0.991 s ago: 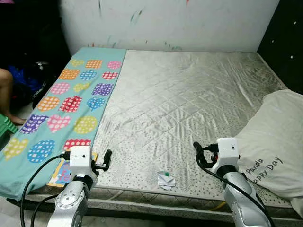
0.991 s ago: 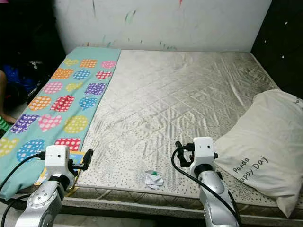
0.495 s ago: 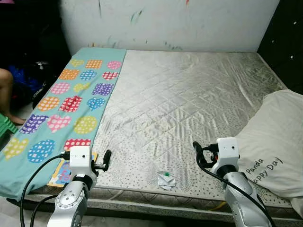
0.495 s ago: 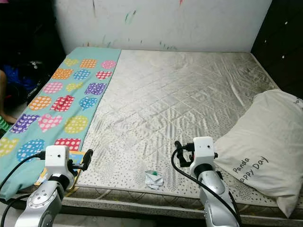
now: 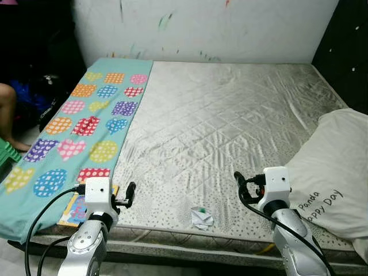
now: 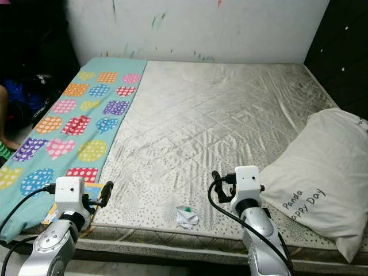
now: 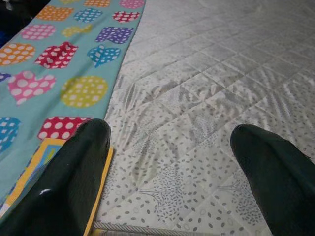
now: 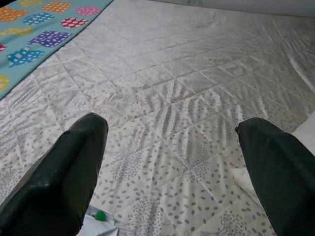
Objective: Clean up the room
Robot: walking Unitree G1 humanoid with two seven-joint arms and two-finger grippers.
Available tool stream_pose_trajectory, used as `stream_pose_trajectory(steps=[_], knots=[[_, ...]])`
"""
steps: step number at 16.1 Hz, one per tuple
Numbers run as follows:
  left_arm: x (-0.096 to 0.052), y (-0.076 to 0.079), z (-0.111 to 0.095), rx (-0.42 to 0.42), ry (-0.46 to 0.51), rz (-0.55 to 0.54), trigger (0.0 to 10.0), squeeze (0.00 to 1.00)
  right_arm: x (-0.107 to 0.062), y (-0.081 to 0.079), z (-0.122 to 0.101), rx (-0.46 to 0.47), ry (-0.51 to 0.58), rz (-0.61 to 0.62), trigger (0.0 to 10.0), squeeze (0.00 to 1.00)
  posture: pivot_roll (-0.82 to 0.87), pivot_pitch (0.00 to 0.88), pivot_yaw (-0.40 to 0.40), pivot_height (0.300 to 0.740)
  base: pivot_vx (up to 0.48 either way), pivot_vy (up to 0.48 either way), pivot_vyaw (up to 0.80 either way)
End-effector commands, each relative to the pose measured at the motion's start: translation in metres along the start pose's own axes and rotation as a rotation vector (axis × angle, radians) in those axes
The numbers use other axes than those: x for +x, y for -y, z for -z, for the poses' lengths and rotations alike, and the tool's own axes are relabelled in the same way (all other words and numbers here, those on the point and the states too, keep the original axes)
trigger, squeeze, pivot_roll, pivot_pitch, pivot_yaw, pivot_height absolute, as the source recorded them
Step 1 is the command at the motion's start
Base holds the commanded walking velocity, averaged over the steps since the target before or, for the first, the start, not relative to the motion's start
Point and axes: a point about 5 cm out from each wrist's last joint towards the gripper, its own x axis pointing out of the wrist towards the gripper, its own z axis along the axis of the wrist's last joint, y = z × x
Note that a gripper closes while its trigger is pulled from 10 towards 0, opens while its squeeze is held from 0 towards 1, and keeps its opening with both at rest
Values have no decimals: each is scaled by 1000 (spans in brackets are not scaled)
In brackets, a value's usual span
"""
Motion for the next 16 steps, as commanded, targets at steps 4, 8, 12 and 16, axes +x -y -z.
stream_pose_trajectory(steps=[4, 8, 12, 16], knots=[[0, -1, 0, 3, -3, -8, 10000, 0, 1, -4, -5, 0, 16, -25, 10000, 0, -100, 0, 3, 610, 0, 0, 0], [-1, -2, -2, 12, 9, -20, 10000, 0, 1, -5, -6, -3, 18, -33, 10000, 0, -100, 0, 1, 575, 0, 0, 0], [-1, -2, -2, 9, 16, -21, 10000, 0, 4, -5, -9, -11, 31, -48, 10000, 0, -100, 0, -1, 575, 0, 0, 0], [-1, -1, -1, 6, 17, -27, 10000, 0, 5, -3, -12, -22, 41, -59, 10000, 0, -99, 0, -5, 575, 0, 0, 0]])
